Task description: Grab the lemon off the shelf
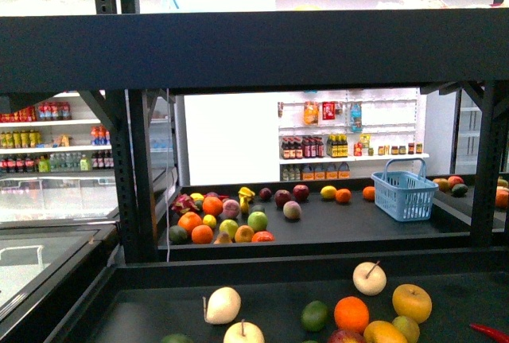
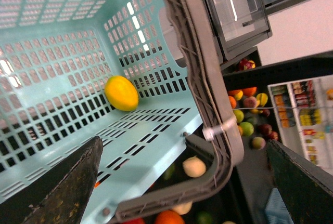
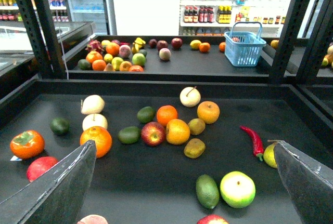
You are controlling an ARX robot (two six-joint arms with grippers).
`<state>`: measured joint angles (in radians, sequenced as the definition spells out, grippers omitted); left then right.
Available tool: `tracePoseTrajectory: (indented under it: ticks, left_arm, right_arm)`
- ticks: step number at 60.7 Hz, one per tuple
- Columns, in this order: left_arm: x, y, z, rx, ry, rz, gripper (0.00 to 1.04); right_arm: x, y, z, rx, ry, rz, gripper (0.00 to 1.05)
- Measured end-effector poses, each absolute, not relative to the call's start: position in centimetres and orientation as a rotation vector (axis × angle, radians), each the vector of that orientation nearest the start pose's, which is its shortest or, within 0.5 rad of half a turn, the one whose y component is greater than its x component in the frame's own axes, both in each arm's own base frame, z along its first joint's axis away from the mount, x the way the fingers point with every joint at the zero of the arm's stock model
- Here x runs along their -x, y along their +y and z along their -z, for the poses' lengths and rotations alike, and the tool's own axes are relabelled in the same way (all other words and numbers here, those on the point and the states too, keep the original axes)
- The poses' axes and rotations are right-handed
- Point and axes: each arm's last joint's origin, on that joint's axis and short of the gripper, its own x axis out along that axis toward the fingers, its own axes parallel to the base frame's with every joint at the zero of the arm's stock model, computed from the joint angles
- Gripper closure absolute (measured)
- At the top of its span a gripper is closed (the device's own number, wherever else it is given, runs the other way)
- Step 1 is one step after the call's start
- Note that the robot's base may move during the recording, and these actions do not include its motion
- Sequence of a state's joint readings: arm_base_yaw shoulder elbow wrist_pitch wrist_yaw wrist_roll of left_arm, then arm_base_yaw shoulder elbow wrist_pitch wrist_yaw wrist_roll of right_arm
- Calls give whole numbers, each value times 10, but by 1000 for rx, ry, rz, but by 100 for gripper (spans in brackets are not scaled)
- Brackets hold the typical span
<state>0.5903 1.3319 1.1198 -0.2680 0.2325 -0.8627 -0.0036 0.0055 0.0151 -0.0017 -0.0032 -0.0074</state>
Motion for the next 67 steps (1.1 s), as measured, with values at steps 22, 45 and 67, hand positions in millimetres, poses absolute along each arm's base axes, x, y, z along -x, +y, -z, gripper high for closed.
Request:
tracePoseTrajectory:
  ticks: [22, 45, 67]
  left_arm:
    - [-138, 45, -350, 364, 139, -252, 17]
    - [-99, 0, -248, 19, 10, -3, 90]
    - [-98, 0, -205, 11, 6, -1, 102]
  right_arm:
    - [-97, 0, -168, 7, -8, 0, 2]
    - [-97, 0, -168, 7, -8, 2, 2]
    - [-97, 0, -168, 7, -8, 3, 2]
